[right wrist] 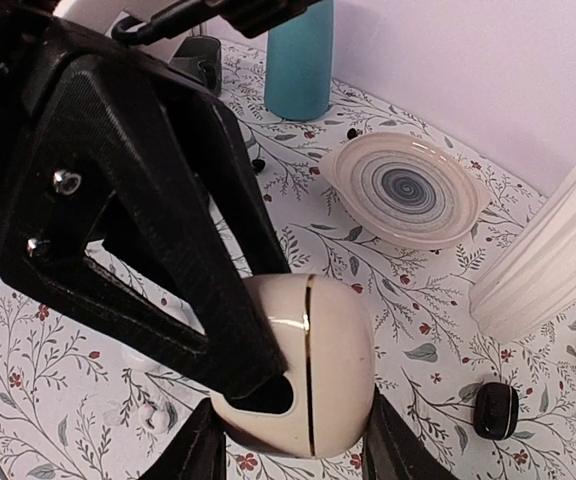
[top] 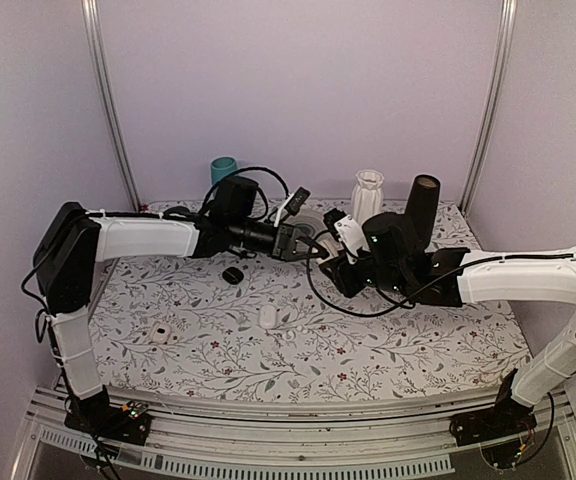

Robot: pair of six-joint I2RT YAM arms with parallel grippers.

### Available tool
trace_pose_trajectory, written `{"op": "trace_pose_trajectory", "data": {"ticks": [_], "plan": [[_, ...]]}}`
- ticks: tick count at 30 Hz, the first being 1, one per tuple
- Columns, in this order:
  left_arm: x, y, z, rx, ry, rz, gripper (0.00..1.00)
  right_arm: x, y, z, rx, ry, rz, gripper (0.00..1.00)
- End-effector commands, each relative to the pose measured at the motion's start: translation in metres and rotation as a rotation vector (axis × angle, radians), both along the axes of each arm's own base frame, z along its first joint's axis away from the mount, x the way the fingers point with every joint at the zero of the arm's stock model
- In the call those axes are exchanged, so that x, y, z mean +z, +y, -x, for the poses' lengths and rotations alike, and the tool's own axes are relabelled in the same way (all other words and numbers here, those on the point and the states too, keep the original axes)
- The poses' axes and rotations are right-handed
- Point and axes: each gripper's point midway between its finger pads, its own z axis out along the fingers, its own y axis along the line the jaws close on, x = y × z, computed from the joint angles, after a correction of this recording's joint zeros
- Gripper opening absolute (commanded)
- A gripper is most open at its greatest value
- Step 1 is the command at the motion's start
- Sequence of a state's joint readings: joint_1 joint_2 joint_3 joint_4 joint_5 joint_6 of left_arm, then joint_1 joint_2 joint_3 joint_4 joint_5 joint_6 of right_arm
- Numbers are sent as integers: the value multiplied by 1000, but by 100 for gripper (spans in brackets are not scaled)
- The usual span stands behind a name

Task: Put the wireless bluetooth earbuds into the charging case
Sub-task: Pass from the right arm to the left, then open the charging case.

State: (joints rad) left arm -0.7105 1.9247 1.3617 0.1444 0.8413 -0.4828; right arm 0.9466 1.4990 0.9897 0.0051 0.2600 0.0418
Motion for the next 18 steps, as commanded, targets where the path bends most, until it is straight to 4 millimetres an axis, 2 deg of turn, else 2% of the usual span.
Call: {"op": "trace_pose_trajectory", "data": {"ticks": [1, 6, 9, 12, 15, 16, 18], "plan": [[5, -7, 7, -40, -20, 23, 2, 27, 6, -3, -11, -36, -66, 37], [20, -1, 7, -24, -77, 69, 0, 34, 2, -2, -25, -19, -117, 69], [36, 6, 8, -14, -126, 113, 0, 47, -4, -1, -16, -2, -192, 82], [56, 15, 9, -6, -187, 166, 0, 66, -10, 1, 14, 11, -288, 89], [76, 24, 16, -7, -256, 224, 0, 89, -12, 11, 86, 23, -410, 91], [89, 28, 20, -8, -300, 260, 0, 95, -12, 13, 111, 32, -448, 92], [104, 34, 27, -5, -354, 307, 0, 109, -10, 17, 156, 38, -503, 92]]}}
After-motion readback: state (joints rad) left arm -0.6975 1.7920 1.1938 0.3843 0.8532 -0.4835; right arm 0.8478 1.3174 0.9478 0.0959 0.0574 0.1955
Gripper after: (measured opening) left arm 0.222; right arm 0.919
